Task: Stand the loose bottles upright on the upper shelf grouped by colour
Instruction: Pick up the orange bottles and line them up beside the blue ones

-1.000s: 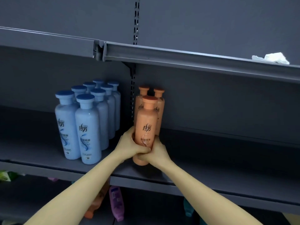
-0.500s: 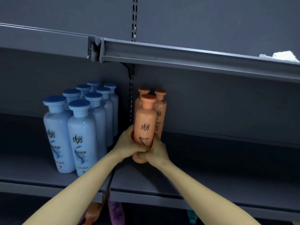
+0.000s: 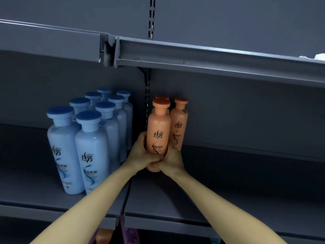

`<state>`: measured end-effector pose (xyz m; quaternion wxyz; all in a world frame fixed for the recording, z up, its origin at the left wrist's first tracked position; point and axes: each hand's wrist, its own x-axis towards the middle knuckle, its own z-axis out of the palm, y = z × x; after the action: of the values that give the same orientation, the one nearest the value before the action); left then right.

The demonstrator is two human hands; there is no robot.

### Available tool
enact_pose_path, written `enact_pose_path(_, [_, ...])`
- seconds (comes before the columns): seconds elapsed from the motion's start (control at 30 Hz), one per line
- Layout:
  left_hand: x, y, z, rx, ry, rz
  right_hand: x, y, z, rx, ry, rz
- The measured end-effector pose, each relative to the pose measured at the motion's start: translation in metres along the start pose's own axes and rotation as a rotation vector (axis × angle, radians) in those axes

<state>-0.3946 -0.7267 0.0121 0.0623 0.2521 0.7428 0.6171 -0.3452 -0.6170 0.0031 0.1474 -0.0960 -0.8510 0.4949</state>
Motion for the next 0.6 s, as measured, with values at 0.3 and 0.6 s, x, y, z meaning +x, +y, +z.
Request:
enact_pose_path(0.3, [0.006,-0.013,0.001,-0.014,0.010,-0.025,0.007,0.009,0.008,0.011,-0.009,-0.005])
enact_pose_path(0.6, [0.009,-0.017,0.004,-0.022,0.016,-0.018,0.011,0.016,0.010,0.018,-0.024,-0.020])
